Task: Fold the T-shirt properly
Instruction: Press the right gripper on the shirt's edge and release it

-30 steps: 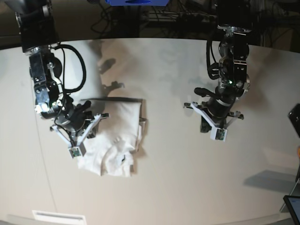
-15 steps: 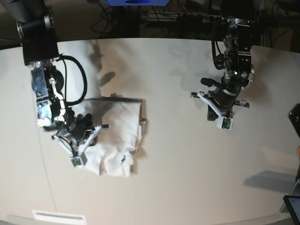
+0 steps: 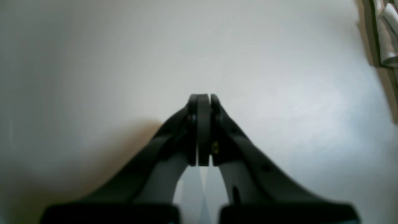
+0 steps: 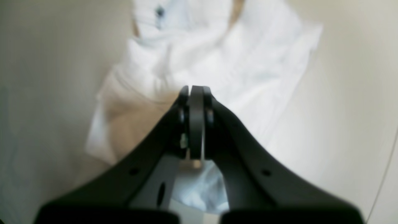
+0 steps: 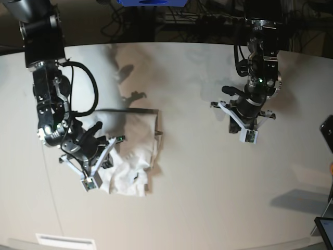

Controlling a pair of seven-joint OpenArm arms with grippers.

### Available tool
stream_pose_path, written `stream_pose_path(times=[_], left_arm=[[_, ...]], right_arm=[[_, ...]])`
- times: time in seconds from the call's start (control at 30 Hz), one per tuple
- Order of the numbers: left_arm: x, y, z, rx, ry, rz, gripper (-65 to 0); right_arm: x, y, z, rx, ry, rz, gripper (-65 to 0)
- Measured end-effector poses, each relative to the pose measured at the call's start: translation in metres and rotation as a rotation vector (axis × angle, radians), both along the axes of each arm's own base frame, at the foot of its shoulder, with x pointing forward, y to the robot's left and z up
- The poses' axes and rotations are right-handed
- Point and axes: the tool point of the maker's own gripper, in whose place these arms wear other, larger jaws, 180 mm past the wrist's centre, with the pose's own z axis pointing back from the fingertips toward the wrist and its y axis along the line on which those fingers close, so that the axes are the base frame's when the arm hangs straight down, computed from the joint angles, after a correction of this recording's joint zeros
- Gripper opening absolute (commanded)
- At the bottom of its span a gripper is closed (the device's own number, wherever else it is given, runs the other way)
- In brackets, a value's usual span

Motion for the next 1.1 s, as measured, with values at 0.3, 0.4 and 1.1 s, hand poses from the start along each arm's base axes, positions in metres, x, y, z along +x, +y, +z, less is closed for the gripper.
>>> stream_pose_path(times=[0.3,0.4,1.1], left_arm=[[0.0,0.0,0.0,0.0,0.0,0.001,-65.0],[0.0,0.0,0.0,-0.001,0.001,-0.001,-65.0],[0.0,0.001,0.0,0.001,0.0,0.001,-65.0]], right_arm=[[-0.011,0.009,-0.067,0.047,0.144,-0.034,-64.9],[-0.008,0.01,-0.085,0.041,0.164,-0.033,-65.0],[0.0,-0.041,-0.101,0.084,0.127,-0.121,-65.0]])
